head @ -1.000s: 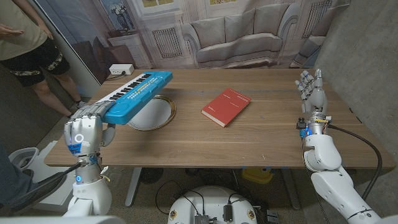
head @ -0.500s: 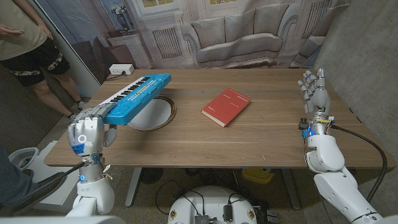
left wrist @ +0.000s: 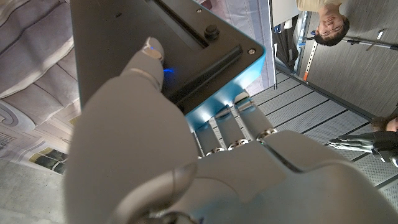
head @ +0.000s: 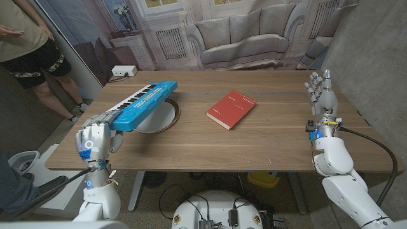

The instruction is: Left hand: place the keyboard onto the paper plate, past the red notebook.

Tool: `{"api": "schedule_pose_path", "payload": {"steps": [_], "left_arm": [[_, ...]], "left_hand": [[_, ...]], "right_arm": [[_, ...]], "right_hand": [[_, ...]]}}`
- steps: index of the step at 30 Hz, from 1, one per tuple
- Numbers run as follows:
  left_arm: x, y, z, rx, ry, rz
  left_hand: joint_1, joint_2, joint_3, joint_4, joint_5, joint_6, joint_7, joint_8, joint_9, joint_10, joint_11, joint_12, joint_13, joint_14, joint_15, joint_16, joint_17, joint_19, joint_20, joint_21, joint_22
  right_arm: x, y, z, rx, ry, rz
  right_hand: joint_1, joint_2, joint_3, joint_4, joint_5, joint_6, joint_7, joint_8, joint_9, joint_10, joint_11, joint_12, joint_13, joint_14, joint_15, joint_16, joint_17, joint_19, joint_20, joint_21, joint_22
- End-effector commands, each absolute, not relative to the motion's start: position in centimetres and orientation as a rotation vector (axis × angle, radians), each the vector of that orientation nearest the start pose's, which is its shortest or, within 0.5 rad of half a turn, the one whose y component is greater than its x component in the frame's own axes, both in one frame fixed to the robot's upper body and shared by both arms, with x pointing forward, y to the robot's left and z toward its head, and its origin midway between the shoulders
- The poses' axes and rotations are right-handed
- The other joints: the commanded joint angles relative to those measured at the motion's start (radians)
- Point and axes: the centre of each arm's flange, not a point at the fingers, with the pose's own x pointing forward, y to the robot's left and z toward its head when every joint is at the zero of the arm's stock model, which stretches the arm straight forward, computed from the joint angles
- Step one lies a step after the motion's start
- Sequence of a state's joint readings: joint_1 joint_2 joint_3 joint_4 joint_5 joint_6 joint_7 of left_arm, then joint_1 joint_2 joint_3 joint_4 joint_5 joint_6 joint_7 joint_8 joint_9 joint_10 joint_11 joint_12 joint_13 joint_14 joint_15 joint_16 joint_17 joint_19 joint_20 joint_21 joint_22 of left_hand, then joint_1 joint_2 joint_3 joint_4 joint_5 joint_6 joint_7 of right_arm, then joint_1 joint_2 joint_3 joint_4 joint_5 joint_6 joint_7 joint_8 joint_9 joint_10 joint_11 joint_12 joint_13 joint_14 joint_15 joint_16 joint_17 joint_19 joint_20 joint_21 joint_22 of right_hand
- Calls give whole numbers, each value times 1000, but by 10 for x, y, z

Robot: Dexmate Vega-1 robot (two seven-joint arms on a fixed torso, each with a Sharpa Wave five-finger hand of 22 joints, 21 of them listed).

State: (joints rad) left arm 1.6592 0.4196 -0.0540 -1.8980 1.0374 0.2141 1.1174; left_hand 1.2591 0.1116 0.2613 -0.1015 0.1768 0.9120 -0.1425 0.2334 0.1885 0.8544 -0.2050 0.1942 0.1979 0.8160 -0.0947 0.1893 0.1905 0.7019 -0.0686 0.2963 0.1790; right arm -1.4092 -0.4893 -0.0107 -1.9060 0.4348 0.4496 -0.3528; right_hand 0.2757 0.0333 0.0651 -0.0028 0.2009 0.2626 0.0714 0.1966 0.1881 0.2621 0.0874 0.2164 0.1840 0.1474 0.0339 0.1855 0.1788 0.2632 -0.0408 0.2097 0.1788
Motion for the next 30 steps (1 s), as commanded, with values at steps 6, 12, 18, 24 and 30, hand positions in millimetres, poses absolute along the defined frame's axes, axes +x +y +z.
{"api": "schedule_pose_path", "payload": {"steps": [6,12,18,24,30], "left_arm": [[405,368,-151,1325,-856,1178],[408,369,-149,1342,-862,1189],[412,369,-148,1389,-863,1197],[414,364,-148,1438,-871,1199],[414,361,-150,1431,-874,1187]], "left_hand": [[-15,17,41,33,7,7,7,-5,4,-12,3,-7,2,-16,-123,-2,2,-16,-86,-6,6],[-17,22,44,36,8,0,9,-7,4,-18,3,-8,2,-24,-123,-3,3,-27,-85,-11,7],[-18,25,47,38,7,-9,11,-11,5,-26,3,-9,2,-35,-122,-4,3,-34,-82,-14,8],[-20,27,50,40,7,-24,11,-15,5,-41,5,-10,3,-55,-122,-6,3,-50,-80,-20,9],[-21,28,52,40,6,-29,13,-16,5,-48,5,-11,3,-64,-121,-6,4,-55,-79,-22,9]], "right_arm": [[479,-340,-52,139,-881,-160],[479,-339,-52,140,-877,-160],[479,-339,-54,144,-874,-162],[480,-339,-55,145,-868,-158],[479,-339,-57,145,-870,-155]], "right_hand": [[5,7,-6,0,2,10,-1,2,5,5,-5,-2,3,3,-2,0,4,8,-7,-5,6],[6,7,-6,0,2,10,-1,2,5,6,-5,-2,3,4,-2,0,4,9,-7,-5,6],[5,8,-7,0,2,10,-1,2,5,6,-3,-2,3,4,-2,0,4,8,-7,-5,6],[5,8,-7,0,2,10,-1,2,5,6,-5,-2,3,4,-2,0,4,9,-7,-5,6],[5,8,-8,-1,2,10,-1,2,5,5,-6,-2,3,4,-3,0,4,9,-7,-5,6]]}}
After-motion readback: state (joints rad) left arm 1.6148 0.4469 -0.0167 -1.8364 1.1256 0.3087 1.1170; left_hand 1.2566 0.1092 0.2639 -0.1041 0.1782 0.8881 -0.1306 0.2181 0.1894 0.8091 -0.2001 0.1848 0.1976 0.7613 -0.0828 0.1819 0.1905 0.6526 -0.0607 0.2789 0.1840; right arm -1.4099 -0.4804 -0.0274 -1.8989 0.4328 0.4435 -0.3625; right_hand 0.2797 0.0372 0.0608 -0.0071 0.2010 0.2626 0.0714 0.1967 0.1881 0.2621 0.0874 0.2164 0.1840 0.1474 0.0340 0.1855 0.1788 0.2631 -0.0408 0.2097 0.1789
